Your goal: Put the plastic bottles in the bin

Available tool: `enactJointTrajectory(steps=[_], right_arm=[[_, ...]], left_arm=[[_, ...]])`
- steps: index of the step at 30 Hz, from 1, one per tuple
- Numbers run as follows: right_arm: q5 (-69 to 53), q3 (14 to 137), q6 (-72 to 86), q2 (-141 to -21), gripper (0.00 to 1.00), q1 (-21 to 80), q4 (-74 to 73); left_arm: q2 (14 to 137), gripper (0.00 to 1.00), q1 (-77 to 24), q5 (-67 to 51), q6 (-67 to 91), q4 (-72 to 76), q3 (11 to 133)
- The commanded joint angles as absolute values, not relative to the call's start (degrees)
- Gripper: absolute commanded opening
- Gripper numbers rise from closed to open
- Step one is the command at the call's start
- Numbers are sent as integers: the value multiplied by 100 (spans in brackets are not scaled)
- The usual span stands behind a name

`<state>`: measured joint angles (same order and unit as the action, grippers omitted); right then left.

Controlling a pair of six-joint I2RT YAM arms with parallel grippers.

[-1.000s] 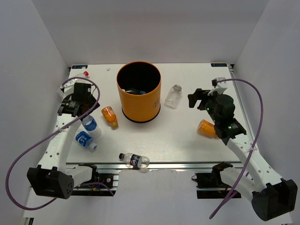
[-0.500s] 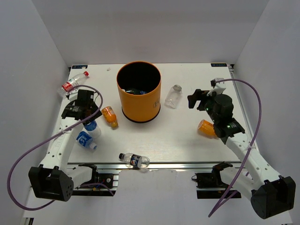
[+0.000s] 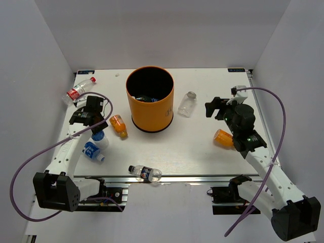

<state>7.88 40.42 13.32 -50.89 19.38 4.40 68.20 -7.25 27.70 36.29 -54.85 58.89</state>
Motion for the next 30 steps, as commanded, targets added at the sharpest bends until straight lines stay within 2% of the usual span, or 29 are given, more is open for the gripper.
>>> enactJointTrajectory(steps=[1,7,11,12,16,17,20,24,30], right_arm=[[950,4017,1336,-4983,89,1872,642],[932,4008,1336,-4983,89,1855,659],[949,3947,1283,-4983,89,1828,782],[958,3920,1283,-5001,89,1819,826],[914,3999,1301,-5133,89,1767,765],[931,4008,1309,-5185,89,1749,756],[984,4008,1353,-5203,89,1688,721],[958,3999,1345,-5203,89,1652,721],[1019,3999,1274,-5282,89,1608,720]], left_arm=[[6777,43,-721,2979,3604,-5554,6222],[6417,28,-721,3418,3989,-5871,6854],[6083,28,-721,3560,4332,-5617,7654],[5934,29,-721,3359,4272,-5164,7873],[5809,31,-721,957,3920,-3518,7998],[5888,31,-712,671,3894,-3176,8068],[6415,27,-764,-223,3797,-2954,8498],[6811,27,-1124,-1063,3587,-2400,8666],[7496,32,-1757,-1835,3209,-2320,8903]])
